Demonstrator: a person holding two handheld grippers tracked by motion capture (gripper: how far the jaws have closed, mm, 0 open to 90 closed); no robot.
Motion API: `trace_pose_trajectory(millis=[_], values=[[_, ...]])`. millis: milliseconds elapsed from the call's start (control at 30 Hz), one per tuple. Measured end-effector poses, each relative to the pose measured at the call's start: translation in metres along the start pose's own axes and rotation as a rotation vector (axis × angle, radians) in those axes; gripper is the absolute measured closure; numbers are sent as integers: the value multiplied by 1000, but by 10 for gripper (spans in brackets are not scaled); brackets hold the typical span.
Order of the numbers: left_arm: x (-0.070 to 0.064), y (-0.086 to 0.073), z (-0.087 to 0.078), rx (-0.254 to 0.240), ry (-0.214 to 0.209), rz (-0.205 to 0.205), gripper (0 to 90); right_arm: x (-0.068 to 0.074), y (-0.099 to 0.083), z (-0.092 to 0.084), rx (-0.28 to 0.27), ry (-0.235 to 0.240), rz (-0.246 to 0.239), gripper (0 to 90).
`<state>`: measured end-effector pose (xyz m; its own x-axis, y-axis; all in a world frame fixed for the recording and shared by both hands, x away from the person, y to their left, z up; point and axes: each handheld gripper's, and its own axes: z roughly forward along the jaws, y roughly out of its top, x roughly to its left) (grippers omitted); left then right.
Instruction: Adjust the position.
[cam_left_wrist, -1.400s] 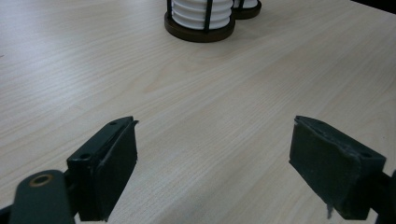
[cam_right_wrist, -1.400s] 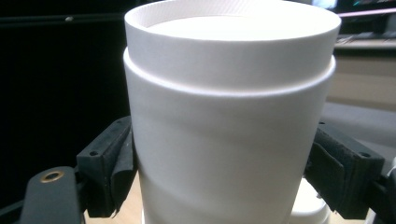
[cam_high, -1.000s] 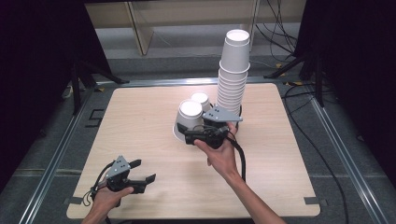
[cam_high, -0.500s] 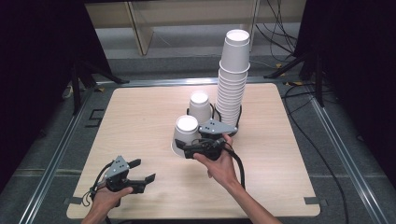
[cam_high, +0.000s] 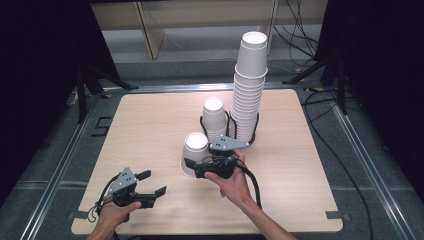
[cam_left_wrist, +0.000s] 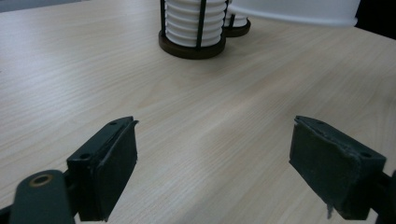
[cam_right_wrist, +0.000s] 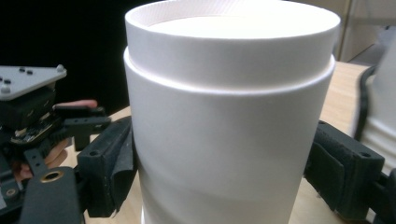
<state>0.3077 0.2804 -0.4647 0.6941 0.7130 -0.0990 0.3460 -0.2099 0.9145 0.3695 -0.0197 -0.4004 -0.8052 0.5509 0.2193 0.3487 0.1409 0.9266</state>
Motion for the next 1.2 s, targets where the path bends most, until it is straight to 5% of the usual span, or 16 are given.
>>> trace_pose_trajectory(millis=[200,300,333,533,767,1200], values=[[-7,4,-1,-53,-63,18,148,5,-5,10,10,38,-18,180],[-10,6,-1,-57,-61,31,148,9,-7,13,19,65,-5,180],[-10,6,0,-69,-76,28,148,10,-7,13,15,53,-34,180],[-16,8,3,-99,-125,31,147,19,-8,17,14,108,-11,180],[-20,9,7,-99,-123,44,148,27,-10,24,27,119,-48,181],[-27,9,10,-96,-123,74,58,40,-13,35,38,179,-9,182]])
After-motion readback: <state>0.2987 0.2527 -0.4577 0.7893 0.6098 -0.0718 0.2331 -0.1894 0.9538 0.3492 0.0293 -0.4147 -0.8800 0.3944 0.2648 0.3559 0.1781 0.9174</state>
